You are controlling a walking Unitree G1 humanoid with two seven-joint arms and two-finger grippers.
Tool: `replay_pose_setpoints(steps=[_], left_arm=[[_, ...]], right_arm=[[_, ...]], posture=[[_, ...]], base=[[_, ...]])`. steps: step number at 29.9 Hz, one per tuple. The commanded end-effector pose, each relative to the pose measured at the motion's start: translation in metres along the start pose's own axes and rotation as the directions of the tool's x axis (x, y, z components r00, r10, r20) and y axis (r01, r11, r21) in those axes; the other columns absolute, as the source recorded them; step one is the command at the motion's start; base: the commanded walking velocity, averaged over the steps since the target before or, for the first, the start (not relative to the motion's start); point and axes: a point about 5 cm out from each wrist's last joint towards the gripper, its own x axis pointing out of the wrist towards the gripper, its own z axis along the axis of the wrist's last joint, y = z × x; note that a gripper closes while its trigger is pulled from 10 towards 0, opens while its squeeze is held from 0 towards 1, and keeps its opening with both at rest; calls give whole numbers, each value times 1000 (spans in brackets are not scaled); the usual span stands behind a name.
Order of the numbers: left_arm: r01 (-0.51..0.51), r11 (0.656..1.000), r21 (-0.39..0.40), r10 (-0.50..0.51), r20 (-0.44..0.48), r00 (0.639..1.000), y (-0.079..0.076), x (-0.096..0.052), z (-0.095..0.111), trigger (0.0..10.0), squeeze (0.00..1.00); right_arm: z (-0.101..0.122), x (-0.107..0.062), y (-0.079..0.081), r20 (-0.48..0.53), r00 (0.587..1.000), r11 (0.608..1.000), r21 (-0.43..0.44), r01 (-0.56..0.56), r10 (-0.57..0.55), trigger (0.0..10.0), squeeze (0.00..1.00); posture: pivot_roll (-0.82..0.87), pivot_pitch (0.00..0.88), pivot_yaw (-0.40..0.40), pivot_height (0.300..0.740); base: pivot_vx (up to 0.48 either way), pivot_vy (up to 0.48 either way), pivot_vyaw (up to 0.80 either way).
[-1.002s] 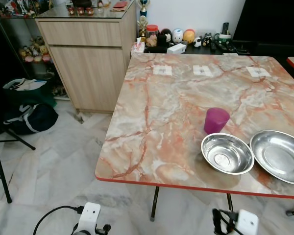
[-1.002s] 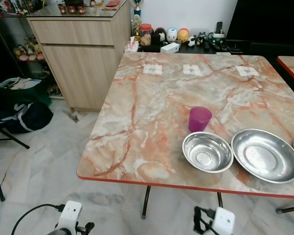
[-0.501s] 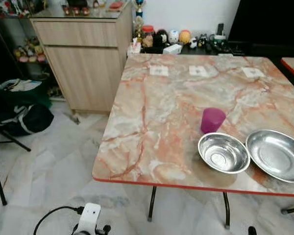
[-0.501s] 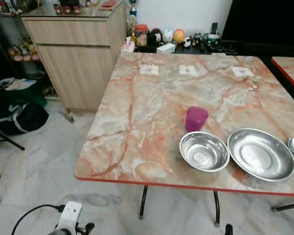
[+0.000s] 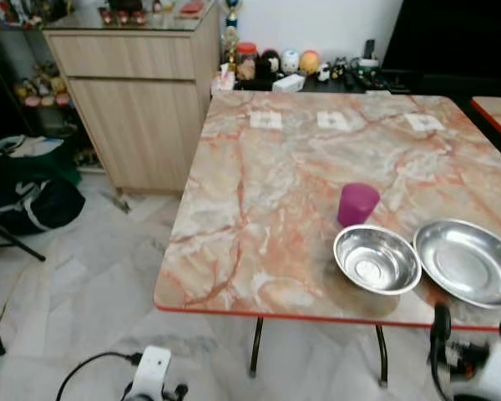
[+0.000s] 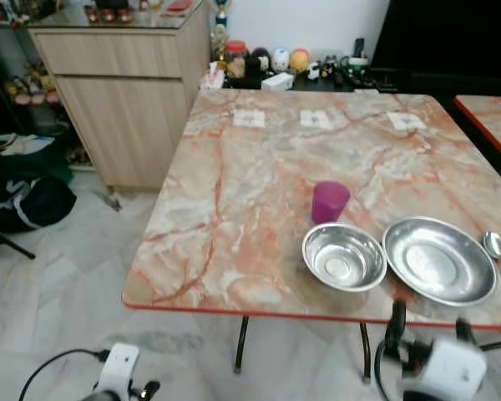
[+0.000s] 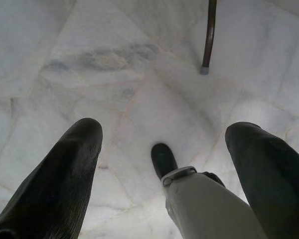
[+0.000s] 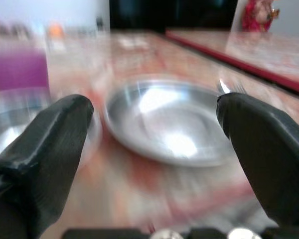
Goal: Setting the table
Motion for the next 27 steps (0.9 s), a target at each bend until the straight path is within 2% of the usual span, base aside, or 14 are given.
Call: replay_pose_setpoints(steps=[1, 4, 8, 10, 13, 27], left_arm=[[-3, 1000, 7, 3, -11, 1000, 0, 0, -2, 10000, 0], [-3, 1000, -1, 3, 0, 1000, -1, 0, 0, 10000, 0], [-15, 1000, -17, 15, 1, 1000, 1, -1, -3, 10000, 0], [-14, 1000, -11, 14, -5, 1000, 1, -1, -4, 10000, 0], [8, 999, 38, -7, -26, 1000, -1, -3, -11, 10000, 0], [1, 1000, 24, -1, -21, 1000, -2, -2, -9, 10000, 0]], right_arm=[[-3, -2, -2, -40, 999, 1000, 9, 13, -13, 10000, 0], [4, 16, 13, -19, 998, 998, 31, -57, 57, 10000, 0], [7, 11, 26, -40, 996, 995, 74, -73, 76, 10000, 0], [6, 9, 27, -45, 996, 995, 73, -75, 78, 10000, 0], [1, 3, 25, -76, 995, 997, 63, -53, 58, 10000, 0], [7, 9, 29, -71, 995, 996, 68, -62, 67, 10000, 0]], posture=[[-11, 0, -29, 740], [10, 0, -40, 740], [19, 0, -44, 740], [18, 0, -42, 740], [10, 0, -35, 740], [5, 0, -41, 740]], base=[[0, 0, 0], [0, 0, 0], [0, 0, 0], [0, 0, 0], [0, -259, 0], [0, -479, 0]])
